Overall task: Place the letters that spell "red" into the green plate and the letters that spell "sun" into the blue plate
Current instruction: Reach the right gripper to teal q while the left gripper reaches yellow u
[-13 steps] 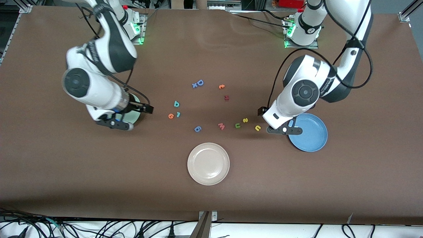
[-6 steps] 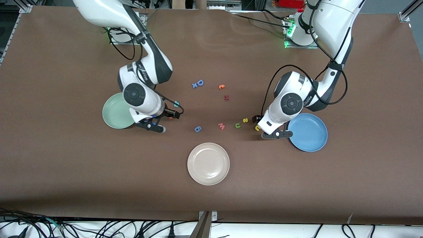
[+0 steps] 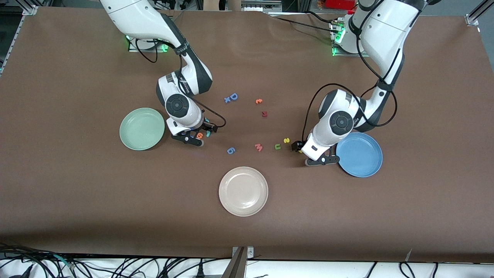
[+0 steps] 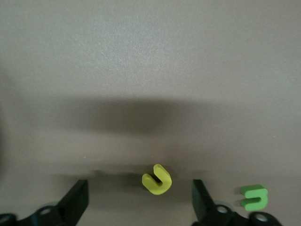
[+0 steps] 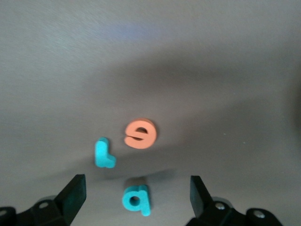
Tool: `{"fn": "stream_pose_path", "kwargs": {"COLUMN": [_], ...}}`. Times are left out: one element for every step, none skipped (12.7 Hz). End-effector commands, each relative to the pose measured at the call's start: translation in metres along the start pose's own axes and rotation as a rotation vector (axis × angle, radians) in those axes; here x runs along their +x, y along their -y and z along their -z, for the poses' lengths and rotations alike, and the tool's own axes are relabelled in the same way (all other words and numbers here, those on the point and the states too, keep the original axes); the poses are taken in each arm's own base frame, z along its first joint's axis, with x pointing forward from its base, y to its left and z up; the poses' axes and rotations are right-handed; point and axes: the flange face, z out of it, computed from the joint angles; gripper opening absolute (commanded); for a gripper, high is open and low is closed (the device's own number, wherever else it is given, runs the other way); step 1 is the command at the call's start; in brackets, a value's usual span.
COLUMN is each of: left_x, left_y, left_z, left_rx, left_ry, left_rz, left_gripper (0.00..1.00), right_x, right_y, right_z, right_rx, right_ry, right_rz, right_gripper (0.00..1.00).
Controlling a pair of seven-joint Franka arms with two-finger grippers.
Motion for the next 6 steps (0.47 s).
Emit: {"fn": "stream_pose_path", "kwargs": {"left_x": [0.000,-0.002,-0.003,-0.003,-0.003,-0.003], "left_y": [-0.002,-0.005,-0.005,-0.007,-0.007,-0.007], "left_z": [-0.003,-0.005,-0.006,-0.005,-0.009,-0.011], "left_rx": [-0.014,-0.012,-0.012,-0.012,-0.011,-0.010], "left_ry": [0.005,0.006,0.008,0.007,0.011,0.012], "left_rz": [0.016,0.009,0.009,0.009,0.023,0.025], "left_gripper": [0.81,0.76,0.74,0.74,0.74,0.74], "right_x": [-0.009,-0.015,-0.018,-0.019,-0.019,-0.023], "right_y": [0.000,0.006,0.008,0.009,0.009,0.013], "right_z": [-0.003,-0.003,-0.003,-0.002,-0.001,-0.002], "right_rx": [0.009,0.012,0.013,0.015,0.017,0.018], "right_ry": [0.010,0.016,0.017,0.017,0.016,0.019], "right_rz": [-0.021,-0.026,-0.030,-0.029,-0.030,-0.020], "right_gripper": [0.85,0.78,0.75,0.74,0.74,0.71]}}
